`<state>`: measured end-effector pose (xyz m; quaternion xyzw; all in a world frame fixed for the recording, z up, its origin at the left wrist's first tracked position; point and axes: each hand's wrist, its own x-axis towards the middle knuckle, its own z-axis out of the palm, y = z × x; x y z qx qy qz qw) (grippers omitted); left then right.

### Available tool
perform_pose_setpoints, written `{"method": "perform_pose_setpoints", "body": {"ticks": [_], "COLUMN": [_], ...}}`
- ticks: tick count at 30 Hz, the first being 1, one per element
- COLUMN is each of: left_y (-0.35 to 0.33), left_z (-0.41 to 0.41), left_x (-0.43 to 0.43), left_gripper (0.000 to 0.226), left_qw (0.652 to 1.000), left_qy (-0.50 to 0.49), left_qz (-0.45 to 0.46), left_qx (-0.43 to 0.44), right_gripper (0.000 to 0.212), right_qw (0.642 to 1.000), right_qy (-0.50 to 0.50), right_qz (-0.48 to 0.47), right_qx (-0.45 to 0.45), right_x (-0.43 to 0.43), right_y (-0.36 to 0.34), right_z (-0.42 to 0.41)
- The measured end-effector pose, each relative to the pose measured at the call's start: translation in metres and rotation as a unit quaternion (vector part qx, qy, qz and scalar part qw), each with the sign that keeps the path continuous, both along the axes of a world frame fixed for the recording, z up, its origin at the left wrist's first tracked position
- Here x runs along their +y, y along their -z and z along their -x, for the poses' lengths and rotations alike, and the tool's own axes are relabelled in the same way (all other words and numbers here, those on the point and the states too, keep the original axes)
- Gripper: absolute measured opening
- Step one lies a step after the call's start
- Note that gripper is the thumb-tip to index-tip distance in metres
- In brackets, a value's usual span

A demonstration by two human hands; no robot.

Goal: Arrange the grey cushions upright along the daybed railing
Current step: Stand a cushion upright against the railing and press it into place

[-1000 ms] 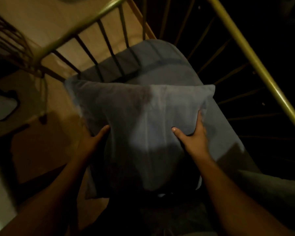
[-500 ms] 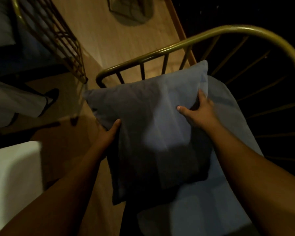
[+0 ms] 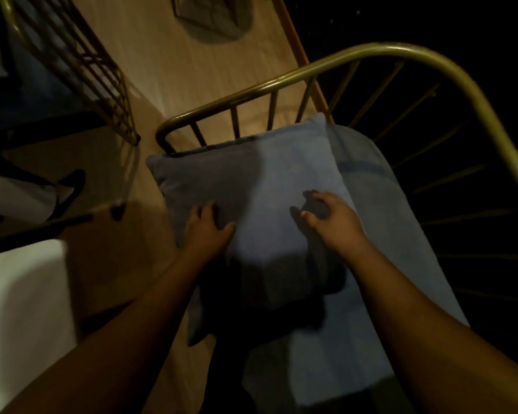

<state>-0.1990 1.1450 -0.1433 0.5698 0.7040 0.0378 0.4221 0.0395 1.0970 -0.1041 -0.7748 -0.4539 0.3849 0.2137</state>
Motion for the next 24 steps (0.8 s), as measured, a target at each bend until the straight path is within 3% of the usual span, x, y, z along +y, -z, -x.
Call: {"method": "perform_pose_setpoints", "body": {"ticks": [5, 12, 18, 21, 24], "left_y": [-0.067, -0.160, -0.212, -0.225, -0.225], "left_z": [-0.068, -0.158, -0.209, -0.225, -0.242], "left_x": [-0.056, -0.167, -0.275, -0.326, -0.373], "left_gripper": [0.079, 0.077, 0.051, 0.052, 0.059], "left_qw": [0.972, 0.901, 0.815, 0.767, 0.743], "left_qy": [0.211, 0.388, 0.521, 0.586, 0.617], "left_qz": [-0.057, -0.053, -0.092, -0.088, -0.060], "left_qx": [-0.090, -0.188, -0.235, -0.246, -0.251], "right_gripper": [0.043, 0.043, 0.034, 0.031, 0.036], "right_qw": [0.995, 0.971, 0.907, 0.870, 0.828], "right_qy": [0.097, 0.229, 0.408, 0.456, 0.520], "right_qz": [0.012, 0.006, -0.072, -0.100, -0.077], "right_qx": [-0.015, -0.072, -0.075, -0.158, -0.193], "right_x": [-0.106, -0.270, -0.417, -0.488, -0.558], "right_y": [-0.052, -0.152, -0.213, -0.226, -0.218], "right_z": [-0.021, -0.058, -0.051, -0.040, -0.029]}}
